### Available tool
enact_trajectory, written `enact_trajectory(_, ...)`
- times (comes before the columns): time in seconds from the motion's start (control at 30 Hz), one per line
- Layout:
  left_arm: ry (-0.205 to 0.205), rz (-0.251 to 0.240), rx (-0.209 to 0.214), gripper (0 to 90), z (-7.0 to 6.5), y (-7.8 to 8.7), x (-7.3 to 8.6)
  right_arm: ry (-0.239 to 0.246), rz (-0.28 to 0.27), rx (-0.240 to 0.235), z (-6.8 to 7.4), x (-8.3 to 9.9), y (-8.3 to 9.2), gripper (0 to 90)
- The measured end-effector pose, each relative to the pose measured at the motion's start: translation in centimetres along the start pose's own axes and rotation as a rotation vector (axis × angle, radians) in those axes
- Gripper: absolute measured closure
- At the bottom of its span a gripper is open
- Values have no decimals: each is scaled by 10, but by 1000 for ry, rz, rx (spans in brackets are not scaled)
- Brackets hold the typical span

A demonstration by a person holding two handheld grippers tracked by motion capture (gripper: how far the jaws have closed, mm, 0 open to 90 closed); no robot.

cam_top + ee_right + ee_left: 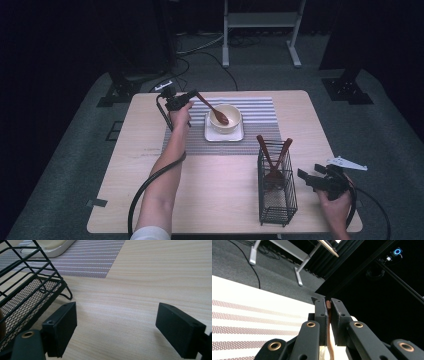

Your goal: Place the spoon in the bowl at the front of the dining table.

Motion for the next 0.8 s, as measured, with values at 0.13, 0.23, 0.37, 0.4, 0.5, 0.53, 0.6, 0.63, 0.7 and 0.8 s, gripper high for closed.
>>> enact_trajectory(0.13, 4, 3, -2, 841, 1, 0, 2, 1, -1, 0, 0, 0, 0, 161)
enact_trajectory(0.23, 9, 7, 1, 841, 1, -1, 5, 3, -2, -1, 0, 0, 0, 161)
enact_trajectory(0.37, 14, 13, 3, 842, 1, -3, 10, 2, -1, -1, 0, 0, 0, 161)
enact_trajectory(0.4, 16, 12, 4, 842, 1, -4, 11, 2, -1, -1, 0, 0, 0, 161)
enact_trajectory(0.5, 28, 14, 5, 842, 2, -4, 14, 4, -2, -1, 0, 0, 0, 161)
enact_trajectory(0.53, 31, 14, 5, 842, 2, -4, 15, 4, -2, -1, 0, 0, 0, 161)
enact_trajectory(0.6, 37, 14, 6, 841, 2, -4, 16, 4, -3, -1, 0, 0, 0, 161)
enact_trajectory(0.63, 37, 14, 6, 841, 2, -4, 16, 3, -2, -1, 0, 0, 0, 161)
enact_trajectory(0.7, 37, 16, 5, 839, 3, -3, 17, 3, -2, -1, 0, 0, 0, 161)
enact_trajectory(0.8, 45, 19, -1, 835, 6, -3, 19, 3, -2, 0, 0, 0, 0, 161)
Point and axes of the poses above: each handheld gripper's, and its own axes: y roughly backward along the jaws, x roughly out of its underside, z roughly to its left, the point moved 9 cm from there along -y, roughly forward along the jaws, and after that the axes turned 10 degrees about -z, right-handed, at the moved point
